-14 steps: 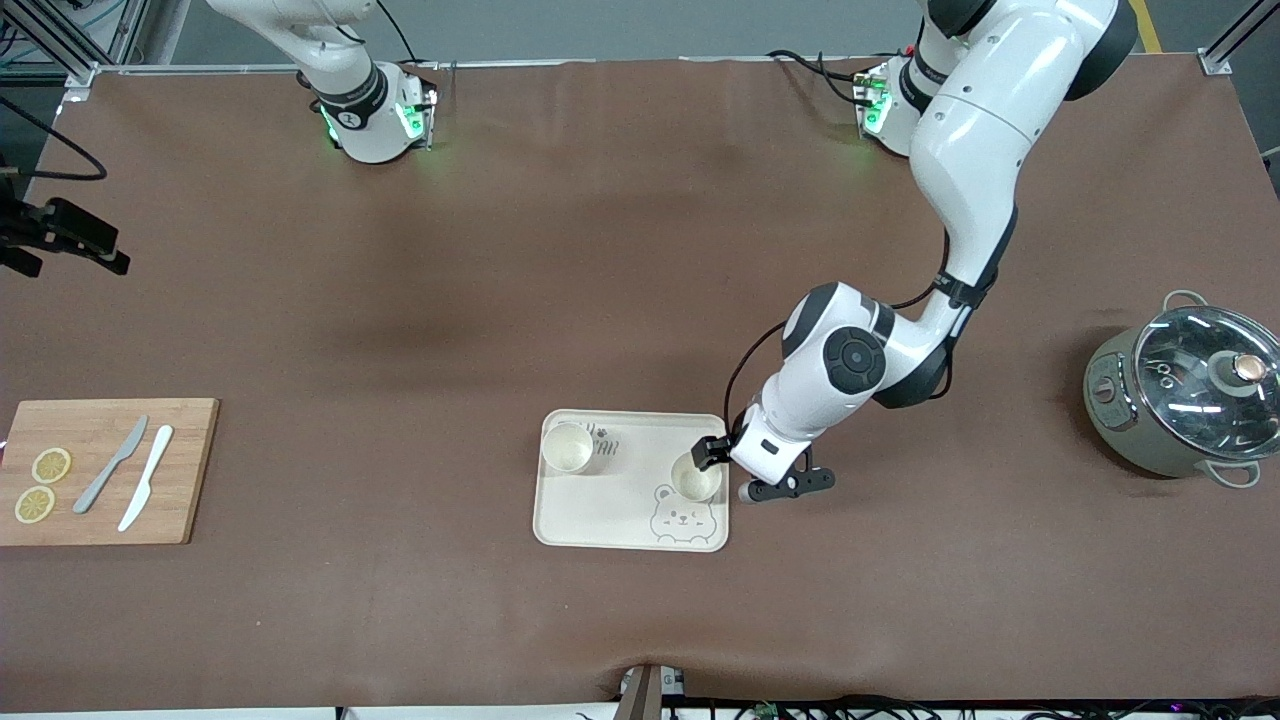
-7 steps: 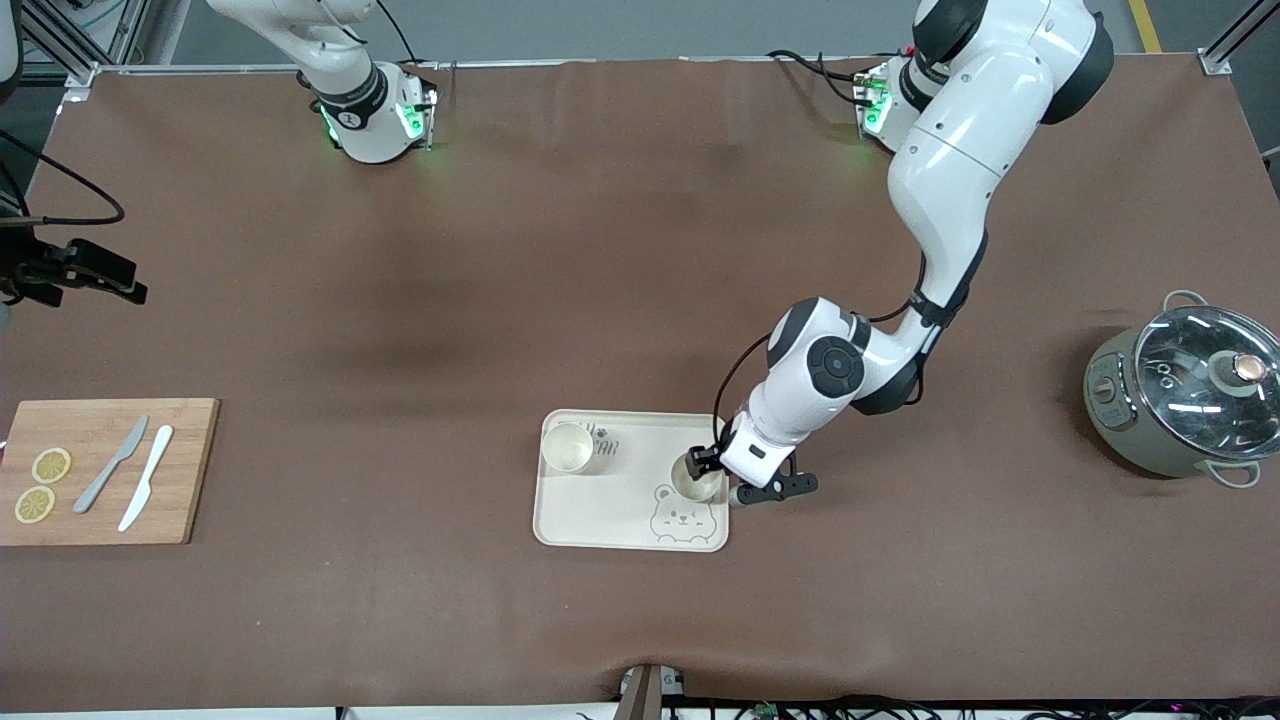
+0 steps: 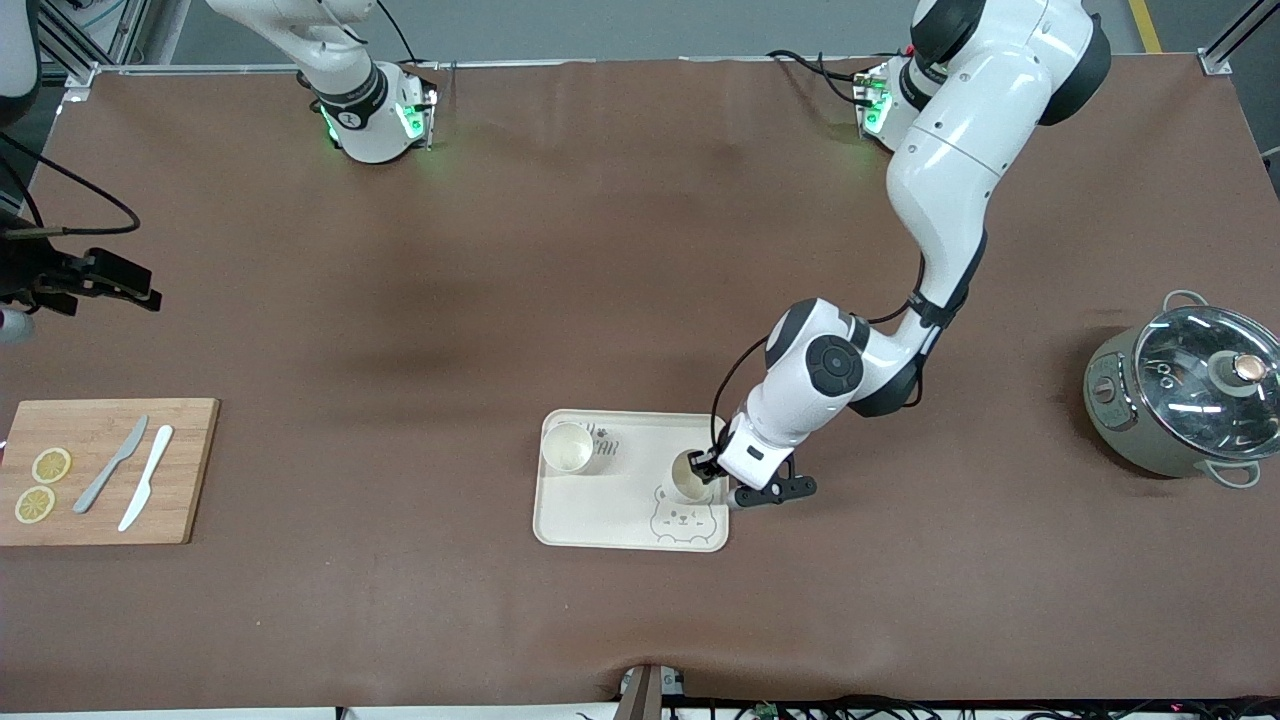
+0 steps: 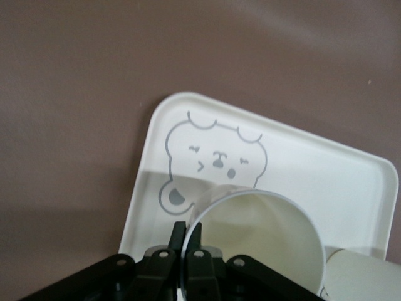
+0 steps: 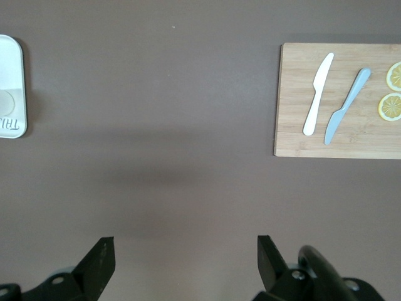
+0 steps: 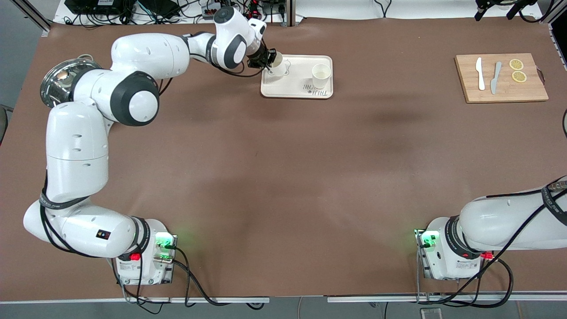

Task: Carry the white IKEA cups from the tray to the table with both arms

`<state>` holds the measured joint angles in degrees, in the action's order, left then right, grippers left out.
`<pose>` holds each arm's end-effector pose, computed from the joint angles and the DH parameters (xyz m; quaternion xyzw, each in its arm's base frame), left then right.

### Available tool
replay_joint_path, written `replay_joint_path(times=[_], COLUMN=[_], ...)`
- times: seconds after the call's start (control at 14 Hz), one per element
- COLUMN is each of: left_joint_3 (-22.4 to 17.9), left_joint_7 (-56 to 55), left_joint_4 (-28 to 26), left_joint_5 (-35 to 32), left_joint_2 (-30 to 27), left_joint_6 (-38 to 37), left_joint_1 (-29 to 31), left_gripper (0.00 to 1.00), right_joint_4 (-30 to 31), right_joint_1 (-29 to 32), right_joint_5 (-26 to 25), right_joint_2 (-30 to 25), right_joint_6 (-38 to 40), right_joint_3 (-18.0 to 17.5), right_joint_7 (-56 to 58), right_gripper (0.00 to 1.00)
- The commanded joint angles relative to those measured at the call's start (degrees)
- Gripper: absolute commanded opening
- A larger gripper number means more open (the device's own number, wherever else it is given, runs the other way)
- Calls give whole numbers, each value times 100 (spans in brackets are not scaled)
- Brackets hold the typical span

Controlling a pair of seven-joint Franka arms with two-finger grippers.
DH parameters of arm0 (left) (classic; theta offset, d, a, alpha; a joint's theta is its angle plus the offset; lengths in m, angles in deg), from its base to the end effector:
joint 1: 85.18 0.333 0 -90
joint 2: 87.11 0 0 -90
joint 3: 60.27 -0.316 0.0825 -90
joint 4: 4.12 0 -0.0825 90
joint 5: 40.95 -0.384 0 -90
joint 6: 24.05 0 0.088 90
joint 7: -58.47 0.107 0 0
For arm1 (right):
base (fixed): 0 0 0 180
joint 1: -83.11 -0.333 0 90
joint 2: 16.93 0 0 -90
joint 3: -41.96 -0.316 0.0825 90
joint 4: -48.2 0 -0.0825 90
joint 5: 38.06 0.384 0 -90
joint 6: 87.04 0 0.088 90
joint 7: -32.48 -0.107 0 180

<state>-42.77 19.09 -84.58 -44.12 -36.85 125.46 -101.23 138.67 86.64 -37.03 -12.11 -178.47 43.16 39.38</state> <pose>0.6637 -0.3733 0.2315 0.9744 0.1013 0.0936 0.1776 0.5775 -0.0454 0.5750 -0.9992 -0.0184 0.0327 0.0115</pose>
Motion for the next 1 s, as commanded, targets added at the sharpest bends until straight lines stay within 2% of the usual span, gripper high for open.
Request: replay_joint_path(times=[0.0,0.21,0.43,0.64,0.93], left_joint_3=[-54,-45,-19,7,8], left_joint_7=[-88,-62,227,1122,2442], left_joint_4=[-206,-487,-1101,-1883,-2500], left_joint_5=[-229,-237,-237,-237,-237], left_joint_2=[-620,-1306,-1878,-2344,-2389], left_joint_6=[-316,-1264,-1986,-2251,-2217], left_joint_1=[215,698,1286,2173,3317], left_gripper=[0,0,0,0,0], right_joint_4=[-143,-152,-152,-152,-161], right_joint_1=[-45,-387,-379,-423,-826], right_joint_5=[2,3,107,599,618], right_joint_2=[203,423,888,1275,1680], right_joint_6=[56,-40,-480,-831,-1411], right_joint_3=[-15,-6,-15,-6,-6], right_joint_7=[-13,-101,-163,-172,-1118], right_gripper=[100,100,100,100,100])
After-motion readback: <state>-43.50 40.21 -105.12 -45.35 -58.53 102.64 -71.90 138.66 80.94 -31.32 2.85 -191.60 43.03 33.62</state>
